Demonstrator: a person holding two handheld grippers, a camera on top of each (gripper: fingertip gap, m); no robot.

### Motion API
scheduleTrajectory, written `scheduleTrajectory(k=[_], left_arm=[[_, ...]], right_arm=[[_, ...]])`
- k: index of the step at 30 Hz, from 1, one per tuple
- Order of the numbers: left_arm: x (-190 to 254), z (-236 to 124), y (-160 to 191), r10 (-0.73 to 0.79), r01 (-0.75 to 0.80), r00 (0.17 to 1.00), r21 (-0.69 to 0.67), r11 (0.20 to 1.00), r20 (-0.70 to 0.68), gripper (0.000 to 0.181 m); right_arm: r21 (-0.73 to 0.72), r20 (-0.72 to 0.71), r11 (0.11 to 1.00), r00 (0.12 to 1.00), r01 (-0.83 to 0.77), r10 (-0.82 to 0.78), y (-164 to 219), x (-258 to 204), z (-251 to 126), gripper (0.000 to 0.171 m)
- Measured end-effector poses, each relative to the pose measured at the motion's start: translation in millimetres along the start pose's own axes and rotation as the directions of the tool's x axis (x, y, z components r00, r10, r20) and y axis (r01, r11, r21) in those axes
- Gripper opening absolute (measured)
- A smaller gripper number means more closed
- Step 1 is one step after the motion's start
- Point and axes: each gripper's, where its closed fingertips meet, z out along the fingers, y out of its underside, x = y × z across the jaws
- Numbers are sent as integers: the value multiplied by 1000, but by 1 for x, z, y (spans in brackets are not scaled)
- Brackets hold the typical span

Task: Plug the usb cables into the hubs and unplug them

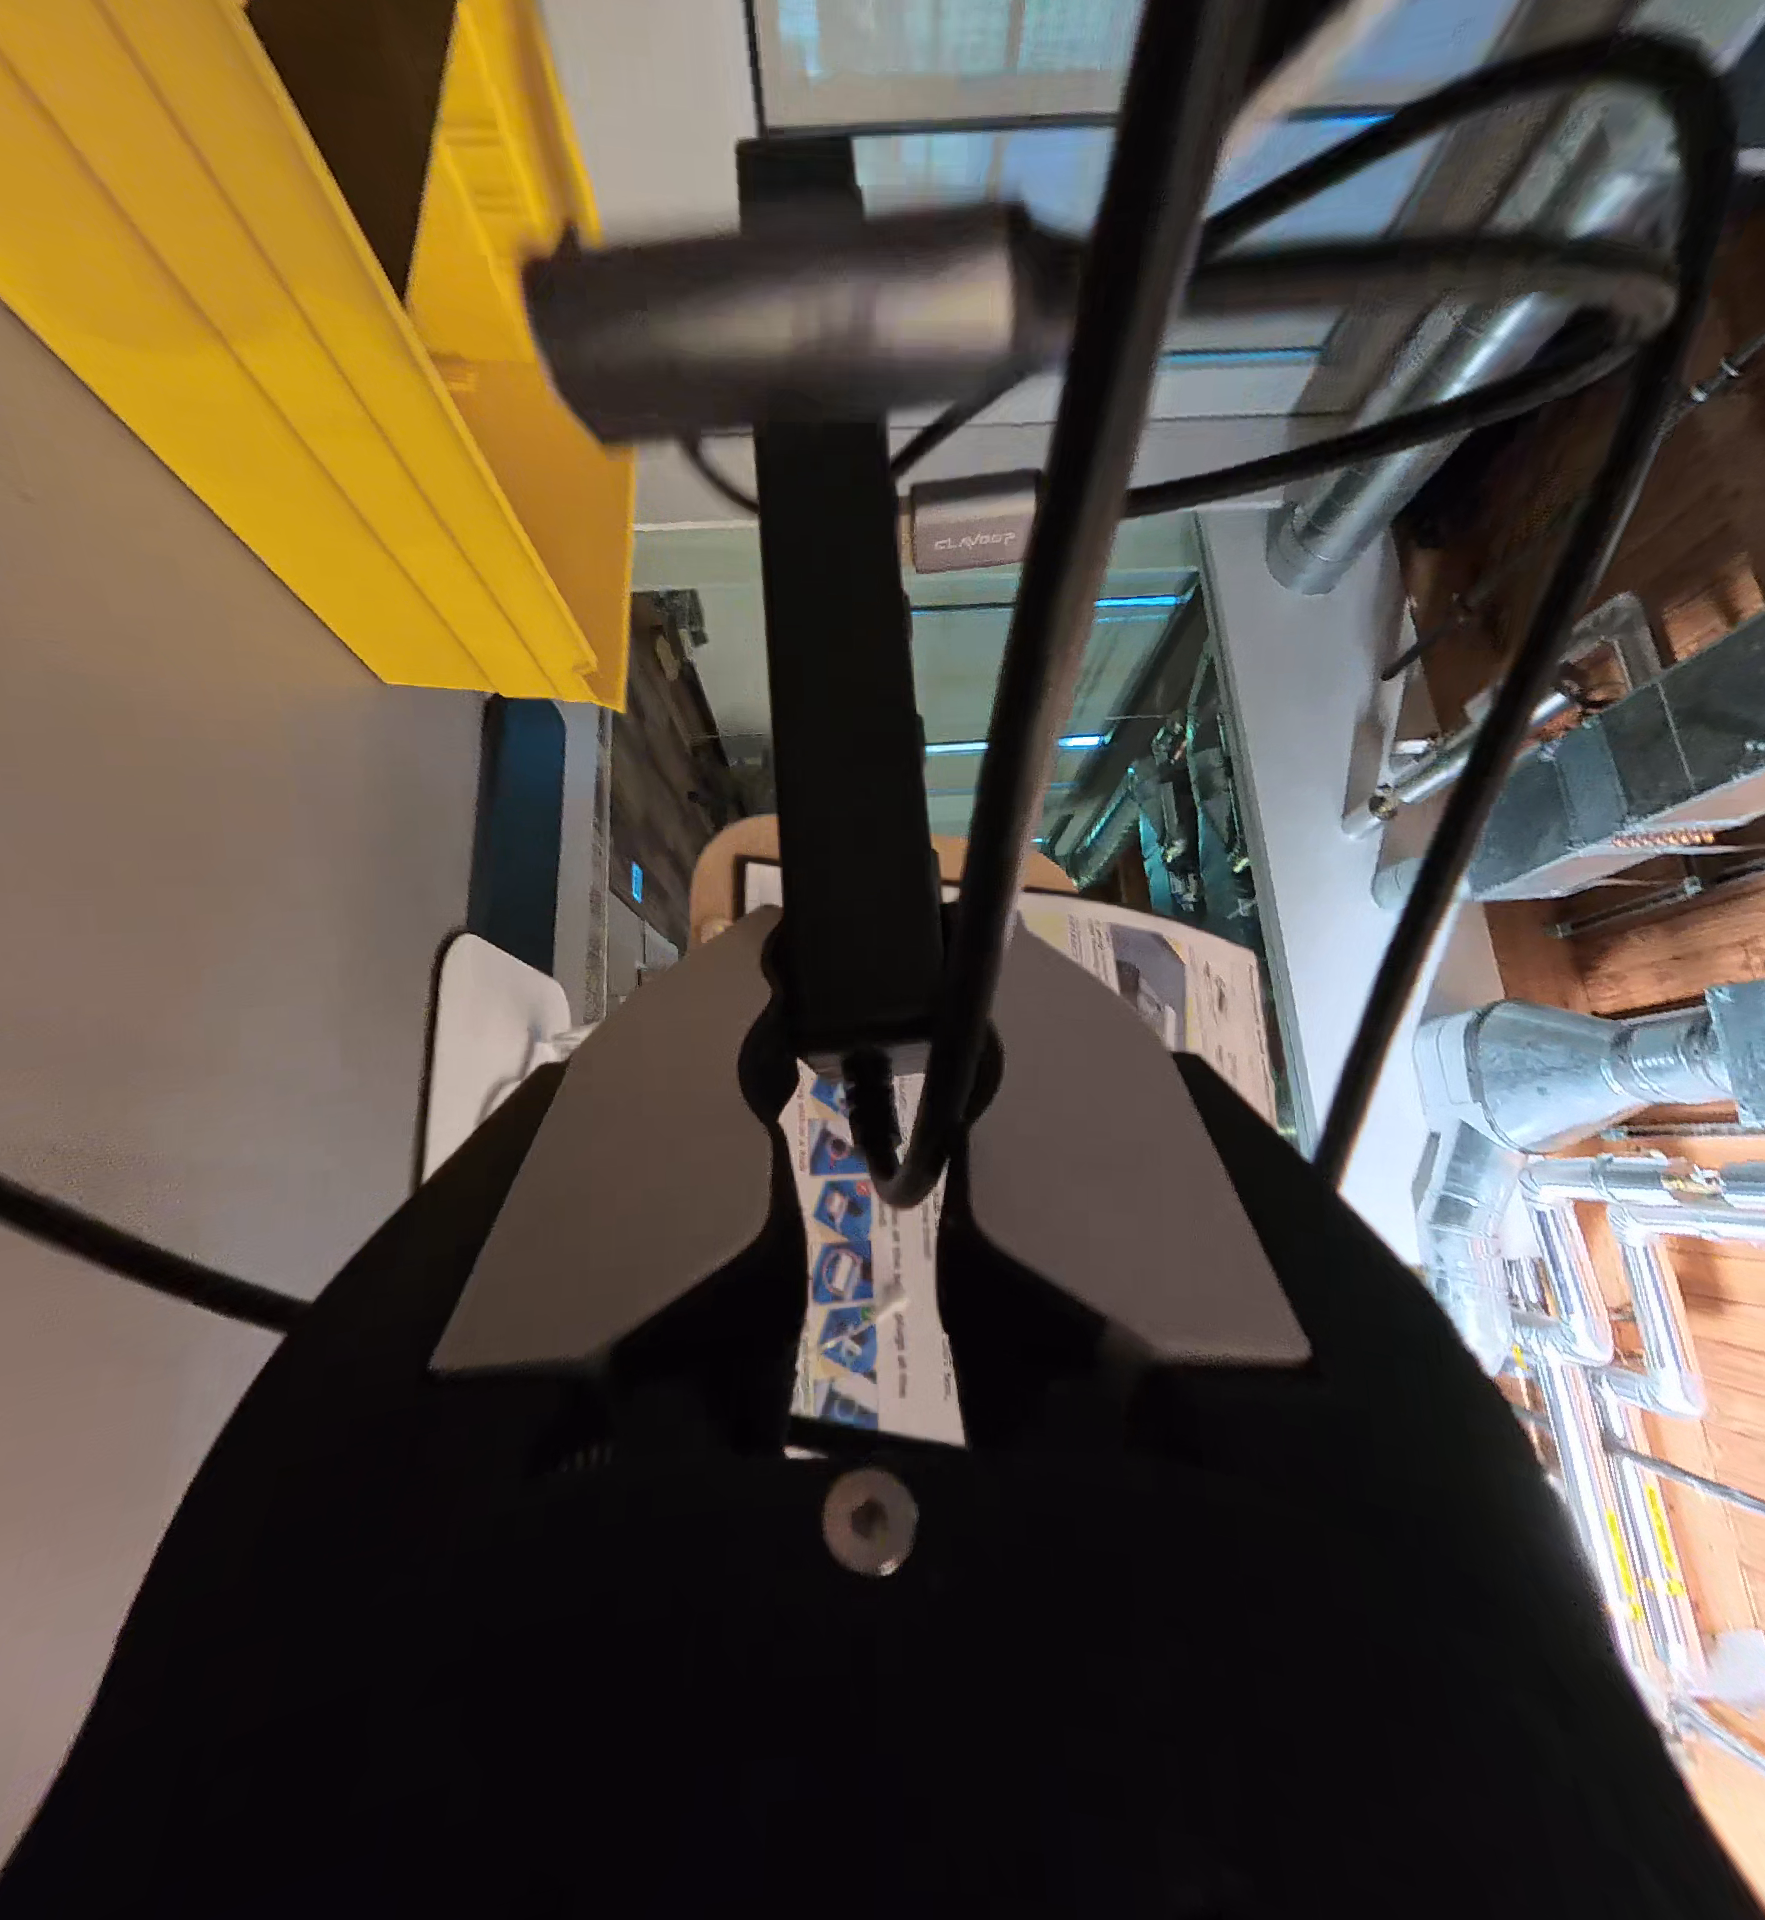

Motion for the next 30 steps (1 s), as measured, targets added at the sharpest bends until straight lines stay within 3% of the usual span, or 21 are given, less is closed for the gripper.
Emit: scheduleTrajectory(k=[2,5,11,13,16,18,21,25,30], left_arm=[[9,-14,4,-3,4,999,14,1000,-54,24],[3,-26,8,7,-7,1000,20,1000,-13,24],[-7,-28,20,-60,62,997,45,997,-45,25],[-1,-24,21,-133,150,977,95,984,-167,36],[28,-21,17,-249,346,824,103,933,-509,61],[41,-23,15,-310,455,654,31,890,-690,59],[36,-27,7,-391,605,434,-59,794,-812,67],[36,-14,14,-437,631,357,-132,765,-826,71],[48,-10,12,-404,586,333,-149,796,-852,67]], right_arm=[[-16,-25,999,999,-34,34,9,13,-6,26],[-30,-70,998,996,-63,61,21,35,-19,26],[-8,-24,1000,1000,-11,11,19,52,-44,26],[44,-23,999,1000,15,-14,9,54,-50,26],[109,-51,992,997,66,-60,-7,56,-55,26],[136,-76,985,993,103,-94,-15,56,-57,26],[148,-148,967,971,207,-186,-25,54,-58,26],[171,-159,951,960,258,-231,-30,44,-55,26],[189,-238,925,929,330,-283,-36,39,-53,26]])
